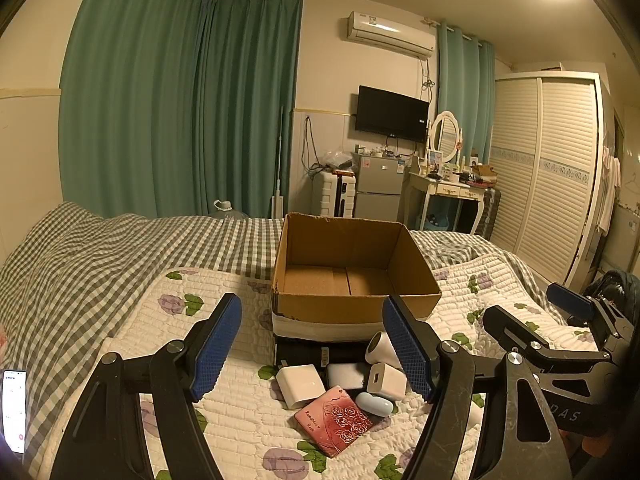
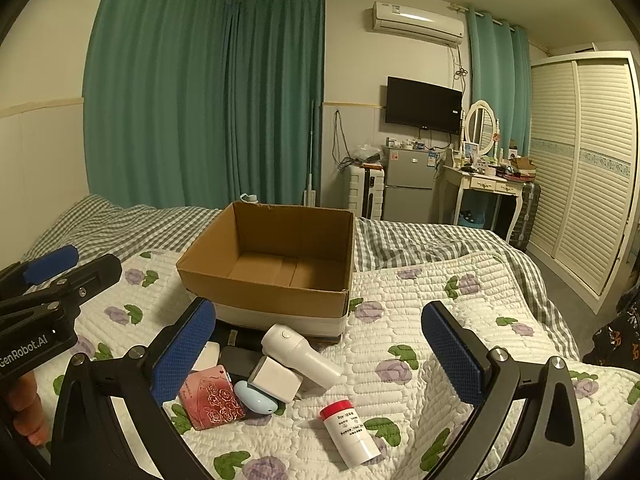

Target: Organize rigid objects

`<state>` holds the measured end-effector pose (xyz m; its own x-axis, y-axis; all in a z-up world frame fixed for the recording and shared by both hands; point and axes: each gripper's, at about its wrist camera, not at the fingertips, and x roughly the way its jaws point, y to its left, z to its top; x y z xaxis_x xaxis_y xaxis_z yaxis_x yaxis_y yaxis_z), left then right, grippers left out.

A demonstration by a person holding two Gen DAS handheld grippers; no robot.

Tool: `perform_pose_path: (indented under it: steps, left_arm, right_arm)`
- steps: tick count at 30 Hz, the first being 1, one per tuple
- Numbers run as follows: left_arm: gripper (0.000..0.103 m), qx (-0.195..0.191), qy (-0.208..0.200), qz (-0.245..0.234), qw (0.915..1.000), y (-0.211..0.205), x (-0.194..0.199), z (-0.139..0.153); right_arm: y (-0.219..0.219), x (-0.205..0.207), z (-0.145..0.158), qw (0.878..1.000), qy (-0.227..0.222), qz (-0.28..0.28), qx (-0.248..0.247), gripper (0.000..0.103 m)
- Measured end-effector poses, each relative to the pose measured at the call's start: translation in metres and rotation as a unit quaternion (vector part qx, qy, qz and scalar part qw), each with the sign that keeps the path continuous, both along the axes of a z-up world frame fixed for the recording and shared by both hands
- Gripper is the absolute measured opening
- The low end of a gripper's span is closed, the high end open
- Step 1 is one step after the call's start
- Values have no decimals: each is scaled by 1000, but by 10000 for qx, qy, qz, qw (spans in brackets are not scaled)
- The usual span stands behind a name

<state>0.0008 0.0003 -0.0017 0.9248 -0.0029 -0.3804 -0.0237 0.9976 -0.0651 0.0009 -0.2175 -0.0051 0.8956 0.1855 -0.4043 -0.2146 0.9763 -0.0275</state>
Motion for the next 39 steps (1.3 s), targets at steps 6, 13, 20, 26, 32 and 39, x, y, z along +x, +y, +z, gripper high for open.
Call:
perform_pose_path:
  steps: [6, 13, 20, 26, 32, 39]
  left_arm:
    - [76, -2, -1, 3, 10000, 0, -1, 0]
    - [76, -8, -6, -5, 10000, 0, 0, 0]
    - [76, -22, 55, -14, 10000, 0, 2, -2]
    - [76, -79, 331, 18, 9994, -3, 12, -16]
    - [76, 1, 616, 2, 9981, -14, 21, -38]
    - [76, 251, 983, -72, 9948, -32, 30, -66]
  right_arm:
    - [2, 0, 0, 10000, -2, 34, -23, 103]
    - [2, 0, 0, 9999, -4, 115, -55, 103]
    - [0, 9, -3, 9990, 158, 330, -261, 103]
    - [-19, 29, -30, 9964, 484, 195, -672, 96]
    - [-30, 51, -79, 9865, 1420, 276, -767, 91]
    - [-25, 75, -134, 9637, 2448, 418, -985, 80]
